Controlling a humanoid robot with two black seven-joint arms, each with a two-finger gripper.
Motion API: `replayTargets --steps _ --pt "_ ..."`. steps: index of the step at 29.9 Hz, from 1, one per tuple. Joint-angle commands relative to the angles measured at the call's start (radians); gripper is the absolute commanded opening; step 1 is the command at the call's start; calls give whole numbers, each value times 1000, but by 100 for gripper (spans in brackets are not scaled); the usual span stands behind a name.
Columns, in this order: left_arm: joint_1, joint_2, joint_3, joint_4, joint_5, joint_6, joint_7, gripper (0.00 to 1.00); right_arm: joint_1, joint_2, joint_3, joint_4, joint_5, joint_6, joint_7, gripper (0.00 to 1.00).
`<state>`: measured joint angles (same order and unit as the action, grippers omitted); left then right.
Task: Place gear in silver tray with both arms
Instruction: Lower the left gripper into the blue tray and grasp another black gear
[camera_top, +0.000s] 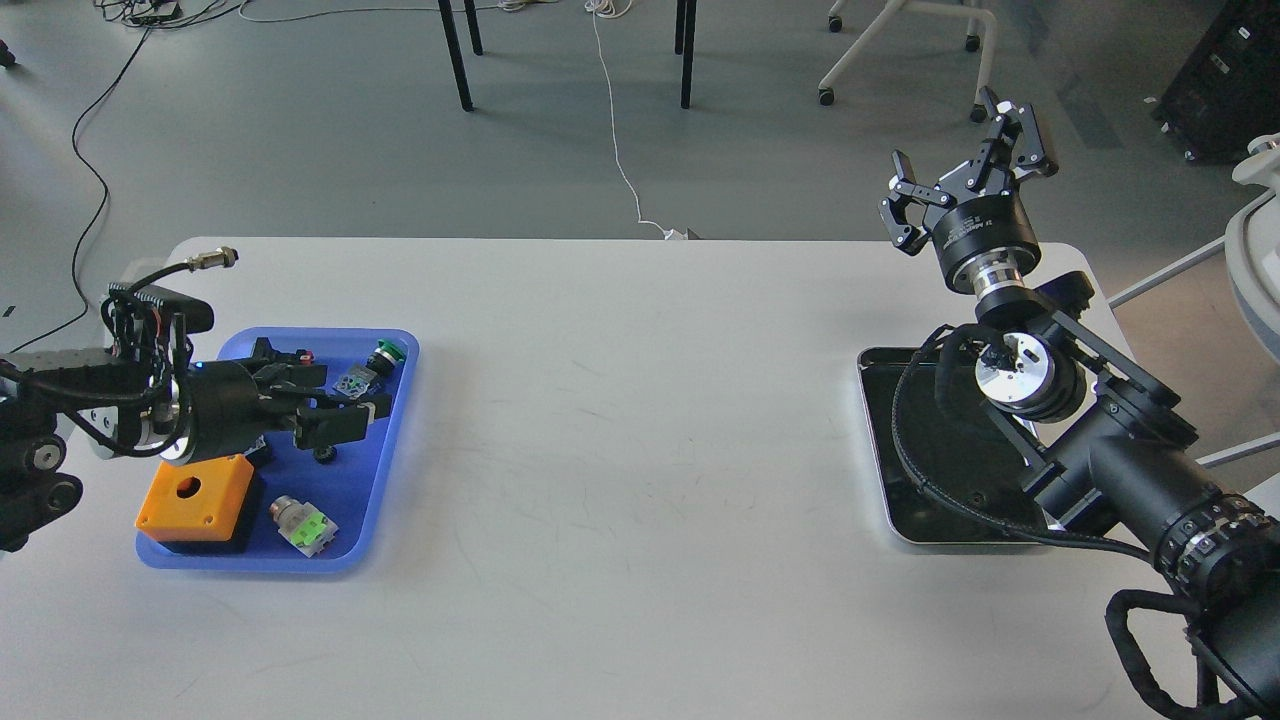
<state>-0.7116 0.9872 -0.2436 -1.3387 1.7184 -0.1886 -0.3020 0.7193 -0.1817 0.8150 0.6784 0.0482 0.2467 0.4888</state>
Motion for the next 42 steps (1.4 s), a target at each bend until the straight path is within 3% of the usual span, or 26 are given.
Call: replayTargets --steps 1,4,10,15,37,42 --pt "53 -12 3 42 130 101 -20 90 -92 -10 65 102 10 8 0 98" --pt "90 -19 1 94 139 115 -26 85 -110 -38 67 147 10 10 0 98" --pt "98 -54 24 180 139 113 -26 65 -113 -61 67 170 10 11 0 98" --pt "98 -91 30 223 141 115 -23 54 -124 -62 69 171 10 11 0 98" --pt "95 -142 50 270 170 113 -25 47 -124 -65 85 168 9 10 0 98" --pt "97 -143 52 270 171 113 -25 37 -124 -70 85 167 9 10 0 98"
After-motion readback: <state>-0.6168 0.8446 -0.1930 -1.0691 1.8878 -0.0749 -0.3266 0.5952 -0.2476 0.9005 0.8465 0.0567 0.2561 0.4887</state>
